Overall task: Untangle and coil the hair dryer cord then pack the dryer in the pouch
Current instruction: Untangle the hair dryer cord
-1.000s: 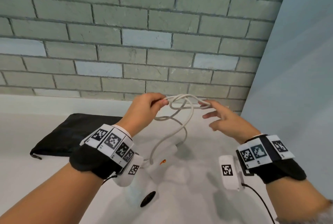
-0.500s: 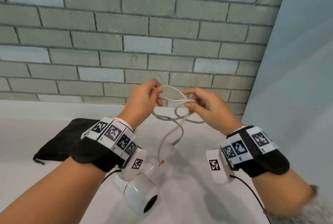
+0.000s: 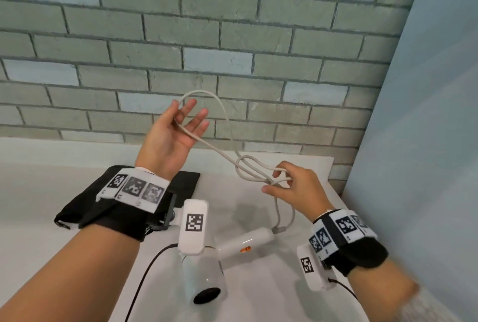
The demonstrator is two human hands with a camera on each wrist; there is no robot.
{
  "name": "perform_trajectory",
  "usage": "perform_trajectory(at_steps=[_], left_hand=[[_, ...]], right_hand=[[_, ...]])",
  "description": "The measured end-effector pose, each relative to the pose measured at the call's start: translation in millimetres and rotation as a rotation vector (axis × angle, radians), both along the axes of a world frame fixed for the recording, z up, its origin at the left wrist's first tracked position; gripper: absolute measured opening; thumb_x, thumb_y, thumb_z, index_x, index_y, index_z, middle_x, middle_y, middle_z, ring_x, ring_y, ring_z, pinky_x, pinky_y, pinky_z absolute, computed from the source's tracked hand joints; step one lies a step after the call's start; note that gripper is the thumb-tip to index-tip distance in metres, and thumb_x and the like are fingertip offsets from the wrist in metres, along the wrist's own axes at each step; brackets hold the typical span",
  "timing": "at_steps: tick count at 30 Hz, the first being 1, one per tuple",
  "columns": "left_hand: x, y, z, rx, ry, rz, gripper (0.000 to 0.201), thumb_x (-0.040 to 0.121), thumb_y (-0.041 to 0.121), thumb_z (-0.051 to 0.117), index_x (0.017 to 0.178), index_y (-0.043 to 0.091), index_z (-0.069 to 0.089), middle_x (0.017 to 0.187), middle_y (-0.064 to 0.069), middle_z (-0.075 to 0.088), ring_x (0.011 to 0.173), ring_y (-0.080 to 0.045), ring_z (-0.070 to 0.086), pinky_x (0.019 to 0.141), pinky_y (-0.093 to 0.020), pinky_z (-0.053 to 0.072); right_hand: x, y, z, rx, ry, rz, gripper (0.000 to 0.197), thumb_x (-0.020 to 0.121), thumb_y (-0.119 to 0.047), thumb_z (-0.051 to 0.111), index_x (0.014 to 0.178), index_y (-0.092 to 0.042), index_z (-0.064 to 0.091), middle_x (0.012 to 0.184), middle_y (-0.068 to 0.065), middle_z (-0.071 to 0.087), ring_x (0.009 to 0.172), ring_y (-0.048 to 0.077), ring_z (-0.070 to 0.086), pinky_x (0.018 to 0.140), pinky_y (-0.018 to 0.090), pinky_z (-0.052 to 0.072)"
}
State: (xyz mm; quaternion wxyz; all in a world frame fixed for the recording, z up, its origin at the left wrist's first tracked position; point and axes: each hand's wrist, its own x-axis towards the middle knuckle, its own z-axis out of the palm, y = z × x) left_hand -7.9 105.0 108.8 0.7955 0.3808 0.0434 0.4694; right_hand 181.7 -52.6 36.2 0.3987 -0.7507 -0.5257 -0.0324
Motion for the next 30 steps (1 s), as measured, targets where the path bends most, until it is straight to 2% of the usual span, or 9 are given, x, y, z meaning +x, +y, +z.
perform_trajectory(at_steps=[3,7,11,14,16,18,21,26,30], left_hand=[[-5,6,0,0.018,0.118,0.062,0.044,0.095,0.028,0.042,0.054,0.012,0.050,0.093,-0.006,0.064,0.063,-0.012,0.069,0.057,-0.022,0.056],[-15,11,-10,0.192,0.744,0.344,0.021,0.096,0.012,0.042,0.103,-0.003,0.054,0.095,-0.017,0.060,0.050,-0.015,0.067,0.052,-0.021,0.058],[-17,7,-26,0.905,1.431,0.672,0.061,0.083,-0.009,0.044,0.139,0.009,0.031,0.147,-0.018,0.030,0.125,-0.038,0.044,0.104,-0.040,0.041],[-4,-8,-25,1.401,1.318,0.683,0.064,0.082,-0.005,0.044,0.141,0.018,0.032,0.154,-0.005,0.023,0.141,-0.029,0.019,0.116,-0.052,0.016],[8,-20,-23,1.481,1.259,0.401,0.045,0.091,0.007,0.041,0.134,0.020,0.044,0.145,-0.001,0.042,0.135,-0.021,0.034,0.117,-0.047,0.017],[17,-27,-27,1.371,1.265,0.057,0.028,0.095,0.019,0.039,0.113,0.018,0.061,0.111,-0.002,0.066,0.104,-0.022,0.059,0.102,-0.037,0.038],[21,-26,-32,1.165,1.196,-0.099,0.026,0.095,0.025,0.042,0.078,0.021,0.060,0.069,0.003,0.051,0.067,-0.019,0.049,0.067,-0.029,0.045],[10,-11,-24,0.544,0.699,-0.033,0.027,0.097,0.021,0.037,0.072,0.018,0.048,0.069,0.001,0.058,0.053,-0.012,0.047,0.056,-0.024,0.043],[-4,3,-7,0.270,0.251,-0.085,0.030,0.098,0.026,0.029,0.073,0.019,0.044,0.092,0.007,0.074,0.055,-0.010,0.061,0.056,-0.021,0.051]], right_hand=[[2,1,-3,0.037,-0.039,0.014,0.014,0.071,-0.028,0.073,0.069,-0.019,0.063,0.052,-0.010,0.046,0.051,0.007,0.041,0.055,0.025,0.032],[7,-3,8,0.091,-0.023,0.080,0.009,0.074,-0.019,0.072,0.072,-0.011,0.069,0.066,0.002,0.054,0.061,0.017,0.052,0.059,0.027,0.039],[8,-3,15,0.064,-0.018,0.137,0.009,0.073,-0.021,0.074,0.075,-0.013,0.070,0.071,0.002,0.056,0.066,0.019,0.054,0.062,0.027,0.040],[3,-2,19,0.023,-0.013,0.168,0.011,0.071,-0.023,0.075,0.078,-0.015,0.072,0.072,-0.003,0.056,0.063,0.007,0.052,0.060,0.014,0.036],[-1,0,22,0.022,0.000,0.192,0.013,0.070,-0.024,0.076,0.079,-0.014,0.073,0.070,-0.007,0.054,0.062,0.003,0.050,0.058,0.011,0.036],[-1,-1,24,0.019,0.010,0.211,0.014,0.070,-0.023,0.076,0.080,-0.014,0.073,0.069,-0.004,0.055,0.060,0.003,0.049,0.056,0.012,0.035],[5,-5,23,0.020,0.061,0.196,0.011,0.071,-0.024,0.075,0.080,-0.017,0.071,0.067,0.014,0.060,0.055,0.007,0.043,0.055,0.021,0.034],[17,-15,17,0.074,0.173,0.214,0.007,0.082,-0.022,0.064,0.087,-0.017,0.063,0.075,0.000,0.066,0.066,0.011,0.057,0.064,0.018,0.043],[28,-19,1,-0.076,0.115,0.140,0.017,0.085,-0.031,0.058,0.102,-0.031,0.052,0.062,0.005,0.050,0.053,0.014,0.040,0.054,0.022,0.035]])
